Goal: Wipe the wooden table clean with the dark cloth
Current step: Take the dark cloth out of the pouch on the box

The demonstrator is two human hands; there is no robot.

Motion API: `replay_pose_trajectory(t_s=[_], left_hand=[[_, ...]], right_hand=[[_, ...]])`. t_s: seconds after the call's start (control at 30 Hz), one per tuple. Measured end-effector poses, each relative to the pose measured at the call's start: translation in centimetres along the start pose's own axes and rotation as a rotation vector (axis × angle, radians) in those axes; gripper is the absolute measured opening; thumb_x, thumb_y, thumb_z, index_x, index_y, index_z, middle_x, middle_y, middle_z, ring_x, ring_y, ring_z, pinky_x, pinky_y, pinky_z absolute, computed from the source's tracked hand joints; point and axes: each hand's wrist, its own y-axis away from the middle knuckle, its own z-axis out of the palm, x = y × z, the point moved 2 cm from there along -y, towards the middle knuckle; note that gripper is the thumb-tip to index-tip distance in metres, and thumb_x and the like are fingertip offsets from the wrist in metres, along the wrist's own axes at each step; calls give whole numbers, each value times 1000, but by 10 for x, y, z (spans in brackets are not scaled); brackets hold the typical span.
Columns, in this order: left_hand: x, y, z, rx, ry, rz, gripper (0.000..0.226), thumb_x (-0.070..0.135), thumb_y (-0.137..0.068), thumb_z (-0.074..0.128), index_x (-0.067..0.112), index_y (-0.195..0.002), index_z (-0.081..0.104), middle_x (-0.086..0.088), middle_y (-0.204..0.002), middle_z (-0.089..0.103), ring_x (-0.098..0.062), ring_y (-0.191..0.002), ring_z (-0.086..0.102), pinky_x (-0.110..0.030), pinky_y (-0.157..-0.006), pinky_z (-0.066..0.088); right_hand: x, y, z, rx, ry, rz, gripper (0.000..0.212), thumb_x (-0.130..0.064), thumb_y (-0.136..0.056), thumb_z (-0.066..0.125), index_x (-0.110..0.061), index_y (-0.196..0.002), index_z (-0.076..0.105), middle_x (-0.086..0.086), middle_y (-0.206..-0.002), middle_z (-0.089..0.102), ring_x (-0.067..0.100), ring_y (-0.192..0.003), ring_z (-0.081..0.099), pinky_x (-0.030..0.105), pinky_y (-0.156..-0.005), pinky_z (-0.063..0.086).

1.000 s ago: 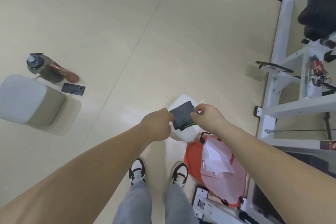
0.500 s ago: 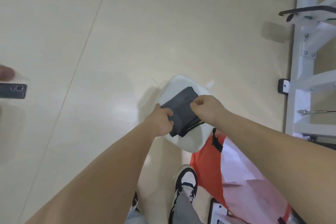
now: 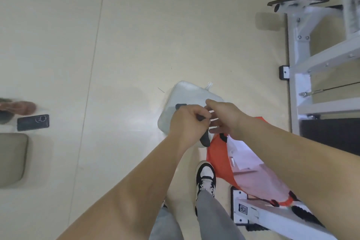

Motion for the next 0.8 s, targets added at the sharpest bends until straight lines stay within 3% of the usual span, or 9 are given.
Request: replay_pose_trajectory(t_s=[0.1, 0.2, 0.27, 0.37, 0.5, 0.63, 0.7, 0.8], left_hand=[[70, 73, -19, -92, 135, 2, 20, 5, -88, 63, 21, -89, 75, -1, -81, 75, -19, -67, 76, -16, -51, 49], [128, 146, -37, -107, 101, 89, 21, 4, -85, 64, 24, -83, 70, -12, -71, 70, -31, -57, 70, -26, -44, 46], [160, 190, -42, -125, 101, 150, 22, 2, -84, 66, 23, -80, 70, -12, -71, 69, -28, -59, 68, -30, -50, 50], [199, 256, -47, -194, 53, 302, 22, -6, -80, 66, 15, -77, 71, 2, -77, 68, -7, -72, 62, -15, -64, 48], [228, 332, -46, -329, -25, 479, 31, -2, -82, 70, 30, -83, 71, 2, -90, 68, -15, -94, 59, -27, -82, 52], [245, 392, -44, -429, -47, 620, 31, 6, -84, 72, 32, -98, 67, 7, -91, 67, -17, -96, 63, -33, -86, 54], [251, 418, -41, -504, -23, 647, 29, 9, -85, 71, 29, -104, 62, 9, -94, 67, -17, -100, 64, -33, -90, 53], [256, 439, -24, -544, -61, 663, 22, 12, -87, 69, 24, -104, 62, 10, -100, 68, -9, -99, 66, -29, -86, 51]], right_hand=[[-12, 81, -10, -123, -96, 15, 45, -55, -96, 58, -14, -104, 74, 5, -91, 72, 27, -81, 66, 38, -79, 57], [-20, 169, -23, -235, -130, -5, 49, -62, -91, 63, -18, -107, 77, 0, -88, 69, 20, -86, 67, 33, -73, 59], [-22, 228, -33, -294, -152, -22, 40, -61, -91, 65, -22, -93, 75, -2, -81, 65, 16, -79, 64, 32, -70, 57], [-14, 305, -52, -331, -267, -41, 37, -55, -95, 64, -23, -79, 73, -1, -75, 63, 14, -72, 64, 30, -68, 54], [10, 389, -65, -232, -407, -89, 23, -37, -88, 72, -18, -76, 69, 5, -78, 55, 17, -76, 54, 31, -73, 41], [48, 463, -67, -93, -541, -187, 36, -17, -91, 51, -16, -56, 51, 4, -54, 44, 16, -53, 39, 34, -58, 28], [71, 496, -73, -26, -623, -249, 40, -13, -92, 47, -15, -53, 52, 5, -52, 46, 17, -49, 44, 30, -52, 34], [112, 535, -86, 104, -736, -282, 20, -11, -93, 49, -6, -81, 64, 14, -68, 63, 22, -54, 62, 27, -48, 51]])
